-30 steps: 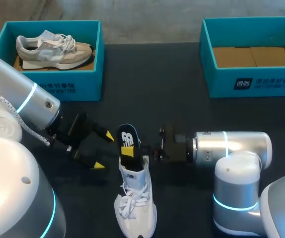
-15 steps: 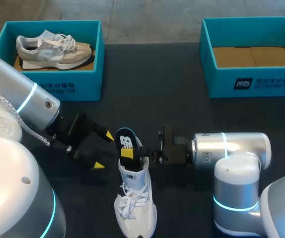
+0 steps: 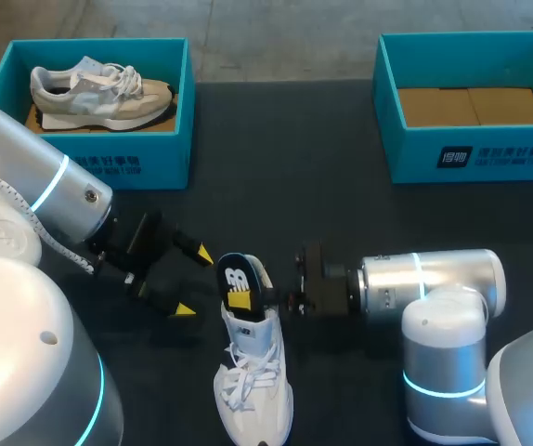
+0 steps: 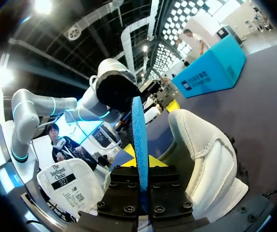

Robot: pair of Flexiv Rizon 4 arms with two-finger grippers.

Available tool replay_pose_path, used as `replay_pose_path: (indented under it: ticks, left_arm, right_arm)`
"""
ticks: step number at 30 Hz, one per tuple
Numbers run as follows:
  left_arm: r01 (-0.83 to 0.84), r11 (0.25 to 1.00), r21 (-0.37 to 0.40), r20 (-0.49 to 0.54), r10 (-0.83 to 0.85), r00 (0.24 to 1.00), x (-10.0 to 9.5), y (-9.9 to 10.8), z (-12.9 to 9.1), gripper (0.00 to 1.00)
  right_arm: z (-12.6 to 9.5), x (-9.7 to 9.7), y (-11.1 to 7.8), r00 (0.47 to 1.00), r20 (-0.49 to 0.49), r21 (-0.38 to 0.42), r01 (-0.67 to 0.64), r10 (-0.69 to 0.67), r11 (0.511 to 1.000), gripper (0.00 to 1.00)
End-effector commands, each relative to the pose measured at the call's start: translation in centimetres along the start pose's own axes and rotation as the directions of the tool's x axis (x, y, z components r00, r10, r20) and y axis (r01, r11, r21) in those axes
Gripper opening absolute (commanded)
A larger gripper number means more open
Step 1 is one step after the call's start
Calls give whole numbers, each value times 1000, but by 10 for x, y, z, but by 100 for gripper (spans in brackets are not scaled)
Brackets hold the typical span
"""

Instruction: Take the shoe out of the shoebox, open the shoe tongue, remove and reinsert the insole, then place the shoe into the shoebox

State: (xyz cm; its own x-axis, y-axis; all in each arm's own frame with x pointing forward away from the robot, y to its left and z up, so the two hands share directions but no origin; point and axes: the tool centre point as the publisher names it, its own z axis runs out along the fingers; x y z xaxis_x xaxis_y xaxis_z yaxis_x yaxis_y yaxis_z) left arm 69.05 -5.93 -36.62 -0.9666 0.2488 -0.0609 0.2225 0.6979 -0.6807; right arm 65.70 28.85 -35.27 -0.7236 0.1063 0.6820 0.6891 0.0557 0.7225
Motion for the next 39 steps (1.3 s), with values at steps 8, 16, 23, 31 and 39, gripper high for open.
replay_pose_path:
  ticks: [8,16,23,31,39]
  left_arm:
    - [0,1000,-3,1,0,1000,1,-1,0,100]
    - [0,1000,-3,1,0,1000,1,-1,0,100]
    - [0,1000,-3,1,0,1000,1,-1,0,100]
    - [0,1000,-3,1,0,1000,1,-1,0,100]
    - [0,1000,-3,1,0,1000,1,-1,0,100]
  right_arm:
    - [-5,7,-12,1000,16,15,-10,10,1000,0]
    - [-6,9,-3,999,21,-11,26,-26,1000,36]
    - [-4,8,8,998,17,-18,56,-56,998,34]
    - [-3,5,21,996,16,-31,87,-86,996,32]
    - [-2,2,30,995,21,-36,96,-95,995,22]
